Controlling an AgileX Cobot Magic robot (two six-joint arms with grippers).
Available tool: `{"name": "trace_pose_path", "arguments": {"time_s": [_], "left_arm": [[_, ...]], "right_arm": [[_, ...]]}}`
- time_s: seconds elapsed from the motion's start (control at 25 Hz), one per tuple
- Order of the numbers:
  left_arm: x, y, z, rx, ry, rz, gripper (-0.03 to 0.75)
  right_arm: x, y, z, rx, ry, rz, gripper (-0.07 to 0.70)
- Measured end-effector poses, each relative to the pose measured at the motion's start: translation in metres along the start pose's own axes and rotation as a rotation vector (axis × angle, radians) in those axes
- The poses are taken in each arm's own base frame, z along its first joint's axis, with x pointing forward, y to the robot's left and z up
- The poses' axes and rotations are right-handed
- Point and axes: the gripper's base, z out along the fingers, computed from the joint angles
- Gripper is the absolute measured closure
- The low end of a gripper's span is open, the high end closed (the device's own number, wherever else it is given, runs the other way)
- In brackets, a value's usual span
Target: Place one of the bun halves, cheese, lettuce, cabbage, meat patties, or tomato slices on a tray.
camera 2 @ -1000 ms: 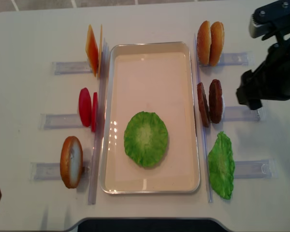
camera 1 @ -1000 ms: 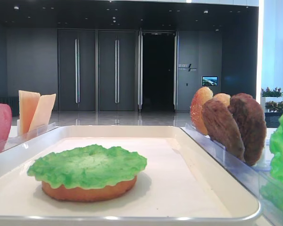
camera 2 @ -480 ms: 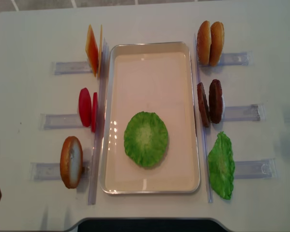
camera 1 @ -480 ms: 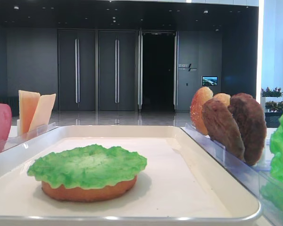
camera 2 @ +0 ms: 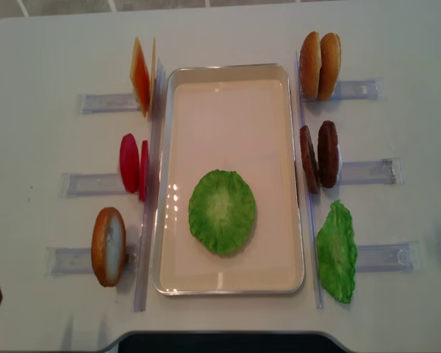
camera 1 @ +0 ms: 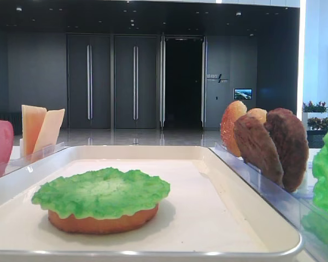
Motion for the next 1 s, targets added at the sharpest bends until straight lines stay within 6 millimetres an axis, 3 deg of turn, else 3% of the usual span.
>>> {"name": "trace_pose_path", "arguments": {"time_s": [0.28, 0.44, 0.6, 0.8, 1.0], "left_arm": [[0.000, 0.000, 0.000, 0.000, 0.000, 0.000, 0.244], [0.000, 0.000, 0.000, 0.000, 0.000, 0.000, 0.244], [0.000, 0.000, 0.000, 0.000, 0.000, 0.000, 0.244], [0.000, 0.000, 0.000, 0.000, 0.000, 0.000, 0.244], [0.000, 0.000, 0.000, 0.000, 0.000, 0.000, 0.244]], "right_arm": [[0.061, -0.003, -0.030, -0.053, -0.224, 0.023, 0.038], [0.091, -0.004, -0.035, -0.068, -0.329, 0.029, 0.038], [0.119, -0.005, -0.026, -0.079, -0.401, 0.033, 0.039], [0.138, -0.006, -0.011, -0.085, -0.500, 0.031, 0.039], [0.153, -0.006, -0.015, -0.104, -0.629, 0.024, 0.039]]}}
